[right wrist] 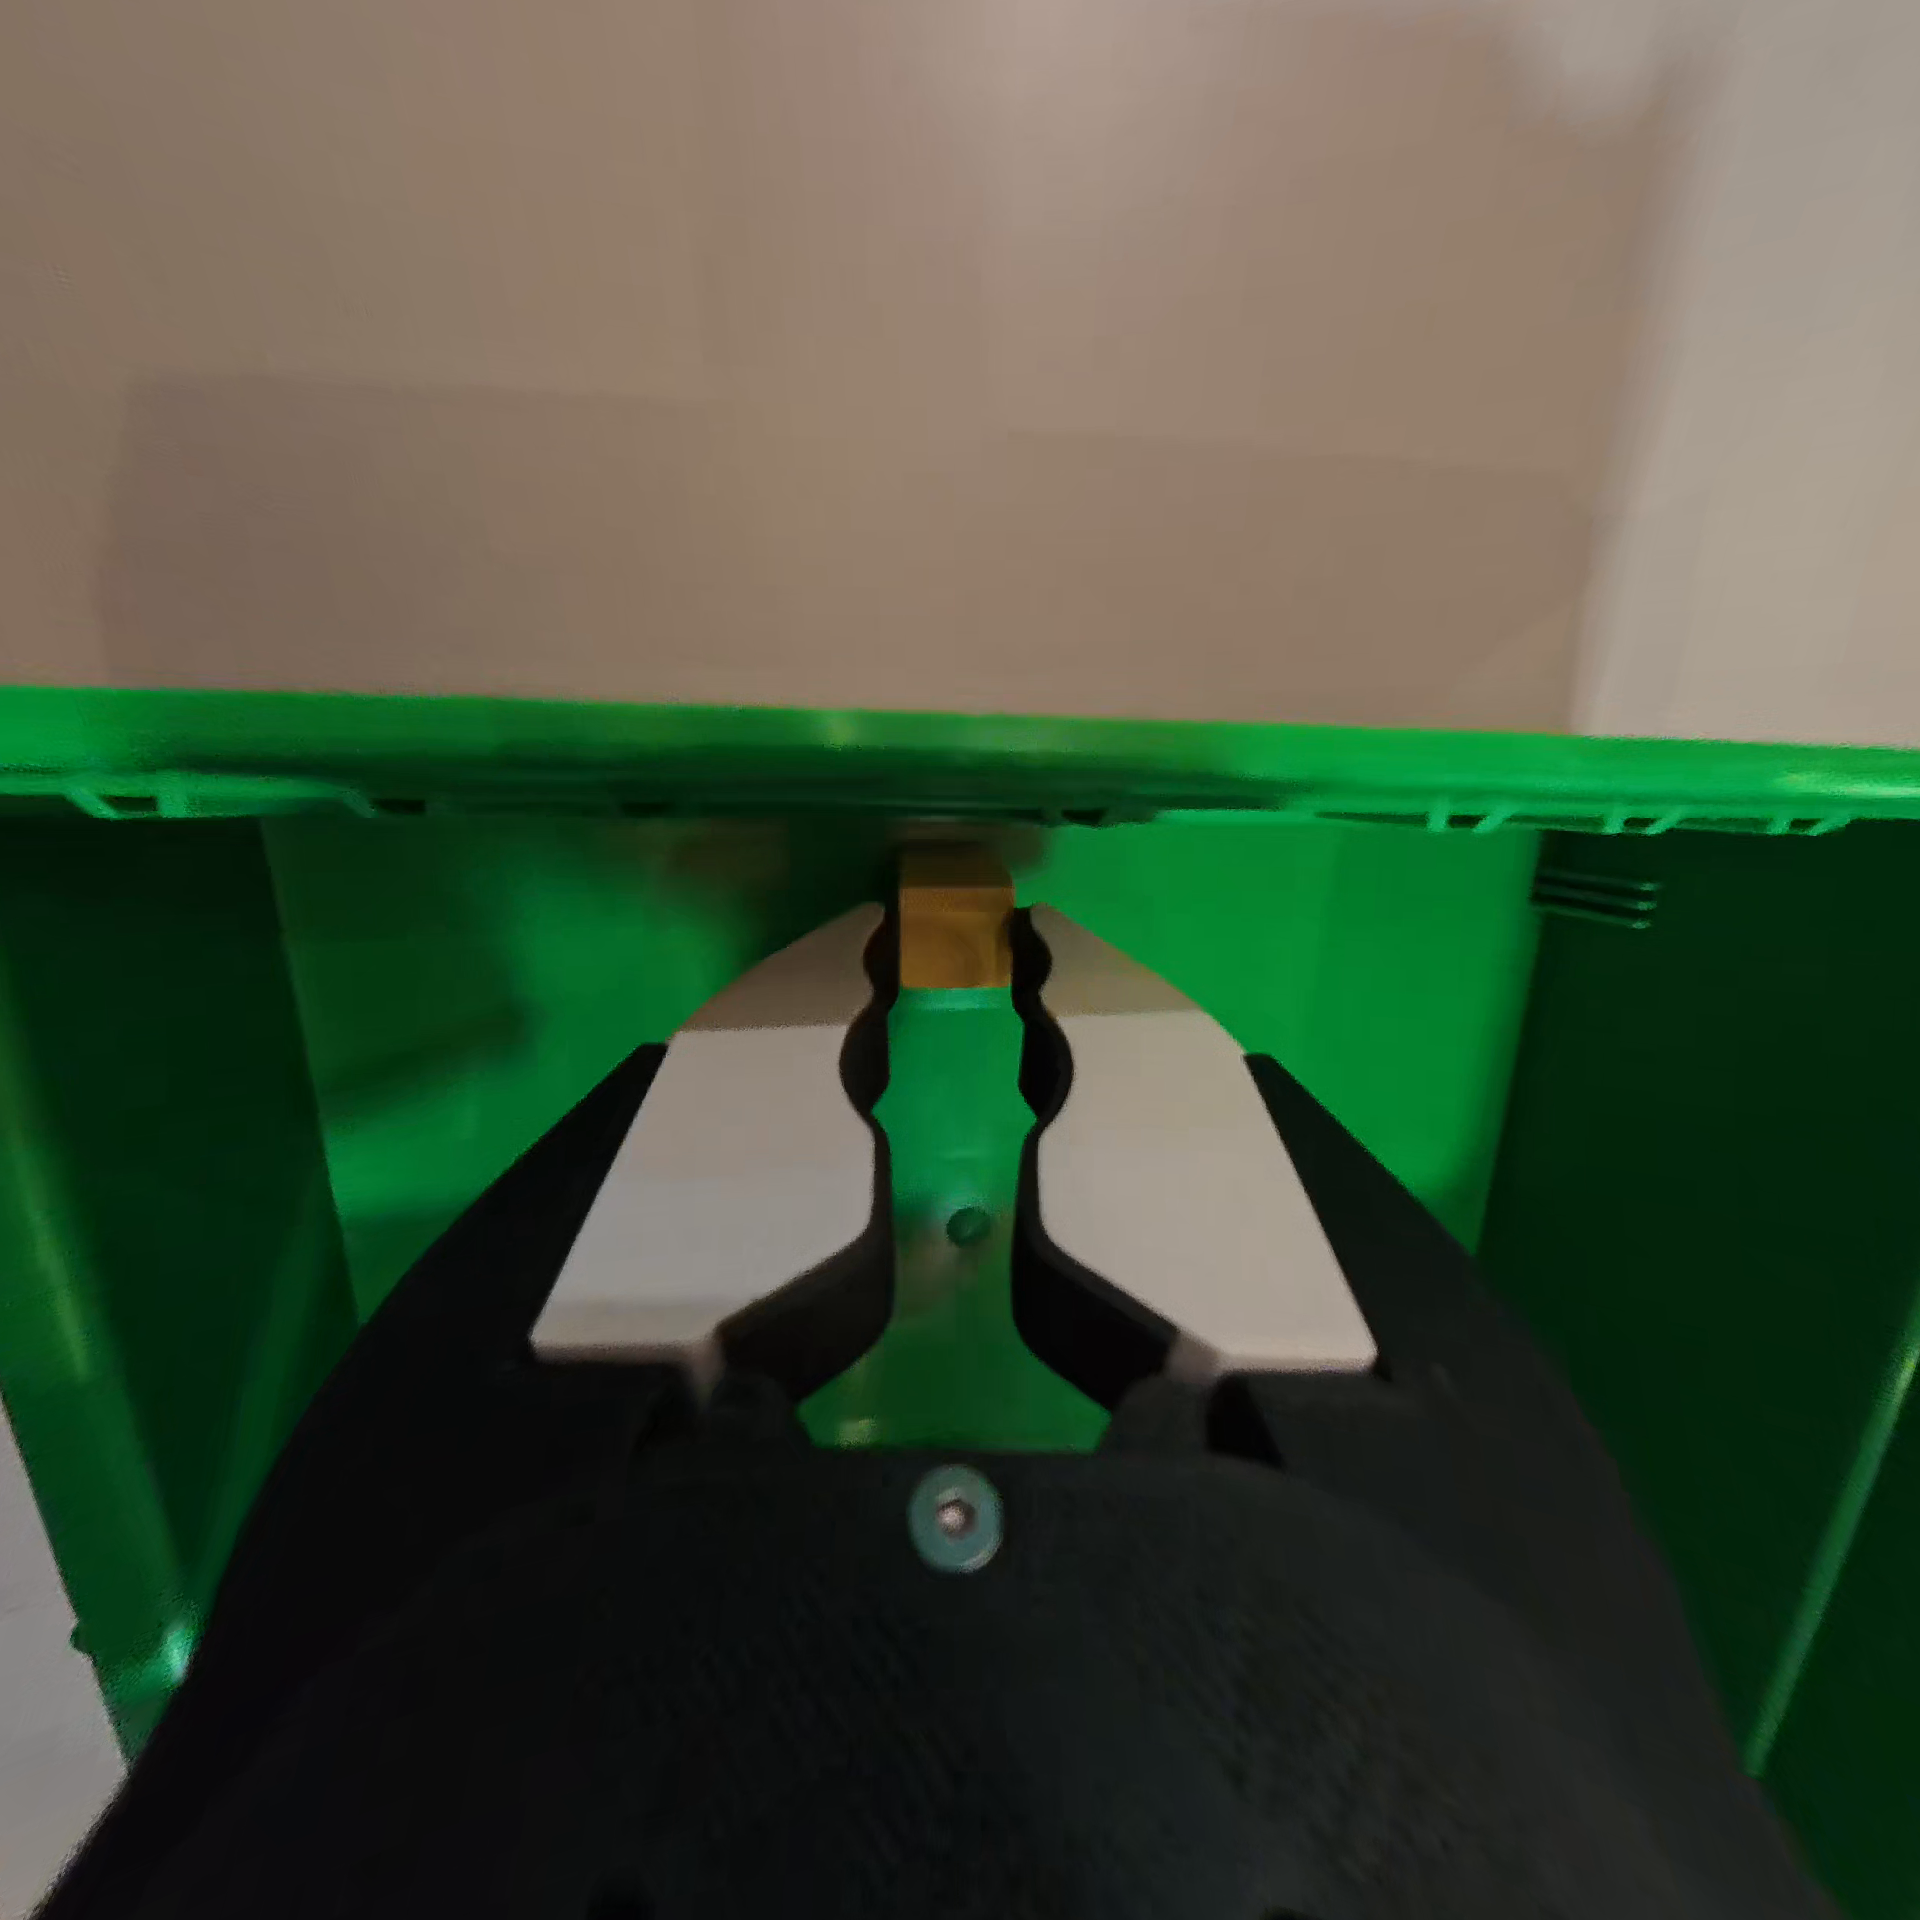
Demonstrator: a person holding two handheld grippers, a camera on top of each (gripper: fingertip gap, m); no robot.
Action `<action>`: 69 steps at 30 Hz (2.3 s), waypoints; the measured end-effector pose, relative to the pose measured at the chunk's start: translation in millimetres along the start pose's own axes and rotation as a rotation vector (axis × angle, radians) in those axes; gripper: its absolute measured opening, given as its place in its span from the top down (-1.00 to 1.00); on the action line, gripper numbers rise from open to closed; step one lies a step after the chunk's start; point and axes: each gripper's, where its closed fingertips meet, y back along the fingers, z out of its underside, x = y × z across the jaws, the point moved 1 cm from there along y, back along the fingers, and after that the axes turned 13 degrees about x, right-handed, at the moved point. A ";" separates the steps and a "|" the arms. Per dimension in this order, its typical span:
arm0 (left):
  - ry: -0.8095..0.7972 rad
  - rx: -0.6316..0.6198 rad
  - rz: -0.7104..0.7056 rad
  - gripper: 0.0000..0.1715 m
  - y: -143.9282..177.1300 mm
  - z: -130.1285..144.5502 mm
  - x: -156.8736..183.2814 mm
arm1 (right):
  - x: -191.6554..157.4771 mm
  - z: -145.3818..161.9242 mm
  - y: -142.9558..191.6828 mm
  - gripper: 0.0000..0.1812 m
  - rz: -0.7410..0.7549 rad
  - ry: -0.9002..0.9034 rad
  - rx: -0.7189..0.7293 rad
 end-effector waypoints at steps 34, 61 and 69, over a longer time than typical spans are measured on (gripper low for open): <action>0.010 0.117 0.042 0.67 17.0 -2.1 5.6 | -13.5 -47.3 69.4 0.61 0.221 -0.139 0.282; -0.620 0.075 -0.494 0.57 283.3 -173.3 -60.9 | -154.3 -280.5 -39.2 0.60 0.340 -0.803 1.177; -0.877 -0.762 -0.634 0.52 336.6 -154.1 -190.6 | -149.6 -275.4 -48.0 0.66 0.326 -0.818 1.174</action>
